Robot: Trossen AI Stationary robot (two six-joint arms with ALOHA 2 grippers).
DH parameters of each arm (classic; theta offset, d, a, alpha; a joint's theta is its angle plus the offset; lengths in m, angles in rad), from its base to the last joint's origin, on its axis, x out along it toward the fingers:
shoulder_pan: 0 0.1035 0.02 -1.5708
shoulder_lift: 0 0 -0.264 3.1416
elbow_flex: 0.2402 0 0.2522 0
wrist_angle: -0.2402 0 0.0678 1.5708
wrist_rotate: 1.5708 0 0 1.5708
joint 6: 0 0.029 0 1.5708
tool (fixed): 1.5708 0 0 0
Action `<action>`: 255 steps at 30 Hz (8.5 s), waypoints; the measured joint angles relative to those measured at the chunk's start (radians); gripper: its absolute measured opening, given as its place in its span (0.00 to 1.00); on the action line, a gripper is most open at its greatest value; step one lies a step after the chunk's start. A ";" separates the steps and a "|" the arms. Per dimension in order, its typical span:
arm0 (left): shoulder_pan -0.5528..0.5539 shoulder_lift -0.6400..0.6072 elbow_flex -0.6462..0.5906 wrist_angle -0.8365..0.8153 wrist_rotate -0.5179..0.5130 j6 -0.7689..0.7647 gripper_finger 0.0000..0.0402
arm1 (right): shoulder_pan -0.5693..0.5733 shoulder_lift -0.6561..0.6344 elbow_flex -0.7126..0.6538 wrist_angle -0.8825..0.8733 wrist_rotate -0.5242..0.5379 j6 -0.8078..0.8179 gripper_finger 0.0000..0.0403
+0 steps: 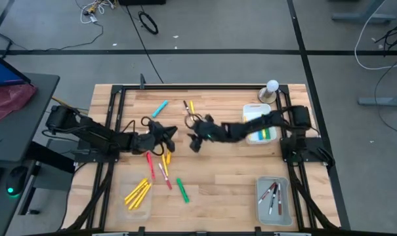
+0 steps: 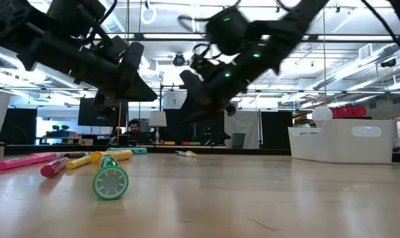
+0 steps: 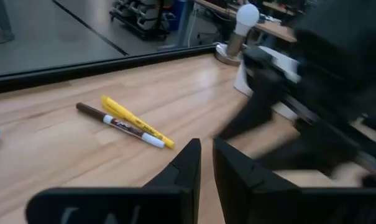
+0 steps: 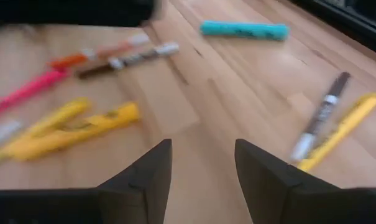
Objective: Pick & Place Markers
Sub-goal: Put the brown marker into the gray bin, then put the yellow pen into the transparent bin
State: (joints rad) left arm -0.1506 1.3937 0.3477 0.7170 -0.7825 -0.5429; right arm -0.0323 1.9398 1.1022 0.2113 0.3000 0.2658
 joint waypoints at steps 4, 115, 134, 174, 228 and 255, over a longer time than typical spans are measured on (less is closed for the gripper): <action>-0.026 0.000 0.000 -0.012 -0.002 -0.003 0.11 | -0.081 0.064 0.142 -0.128 -0.068 -0.012 0.44; -0.135 0.000 0.001 -0.047 0.021 -0.022 0.11 | -0.169 0.425 0.416 -0.283 0.100 0.223 0.34; -0.189 0.000 0.001 -0.034 0.046 -0.025 0.11 | 0.047 0.262 0.401 -0.704 0.165 0.249 0.04; -0.268 0.000 0.001 -0.033 -0.036 0.057 0.11 | 0.877 -0.330 0.137 -1.344 -0.689 1.905 0.03; -0.265 0.000 0.001 -0.026 -0.009 -0.023 0.11 | 0.210 -0.417 -0.034 -0.568 0.359 0.269 0.52; -0.265 0.000 0.000 -0.034 -0.010 -0.029 0.11 | -0.255 0.156 -0.029 0.025 0.012 -0.037 0.45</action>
State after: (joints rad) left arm -0.4156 1.3937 0.3481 0.6830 -0.7921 -0.5720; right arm -0.2877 2.0962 1.0734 0.2359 0.3119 0.2290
